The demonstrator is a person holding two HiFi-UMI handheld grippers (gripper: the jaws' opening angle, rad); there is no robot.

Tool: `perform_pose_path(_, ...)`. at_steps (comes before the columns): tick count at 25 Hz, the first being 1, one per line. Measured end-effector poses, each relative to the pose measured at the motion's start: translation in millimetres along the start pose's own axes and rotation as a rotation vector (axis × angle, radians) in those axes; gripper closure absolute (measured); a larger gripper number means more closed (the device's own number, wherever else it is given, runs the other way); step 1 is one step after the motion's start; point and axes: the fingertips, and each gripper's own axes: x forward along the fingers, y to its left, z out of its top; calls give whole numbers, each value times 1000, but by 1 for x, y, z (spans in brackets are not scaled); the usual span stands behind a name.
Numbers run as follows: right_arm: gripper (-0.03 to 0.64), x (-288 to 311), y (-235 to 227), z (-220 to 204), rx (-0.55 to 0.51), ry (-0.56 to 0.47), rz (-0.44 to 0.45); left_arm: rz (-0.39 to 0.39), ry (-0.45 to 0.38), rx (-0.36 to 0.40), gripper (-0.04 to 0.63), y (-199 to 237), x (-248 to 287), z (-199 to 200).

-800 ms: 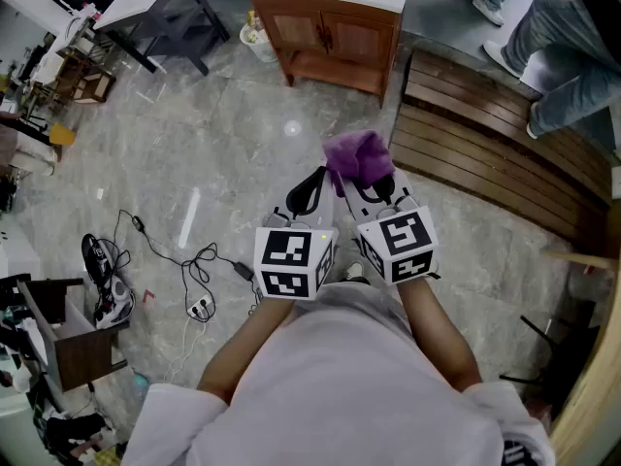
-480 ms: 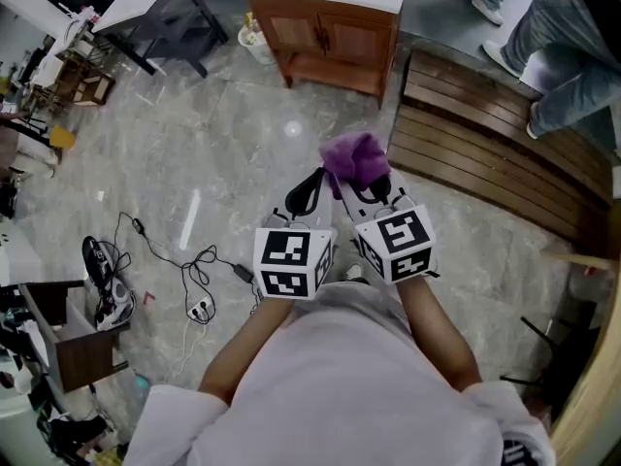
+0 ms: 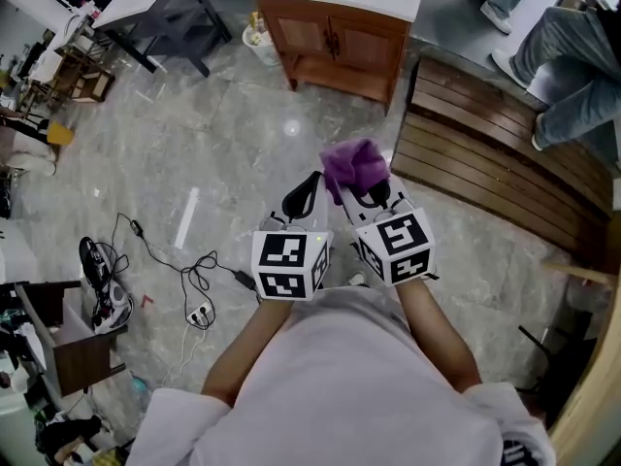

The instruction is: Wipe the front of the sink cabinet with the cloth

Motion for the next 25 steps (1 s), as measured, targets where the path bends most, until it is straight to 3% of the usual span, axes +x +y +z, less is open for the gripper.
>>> perform_pose_path(18, 549, 217, 25, 66, 9, 51, -79, -101, 23, -21, 591, 212, 72, 55)
perform_pose_path(25, 549, 266, 38, 83, -8, 54, -105, -129, 5, -13, 591, 263, 82, 71)
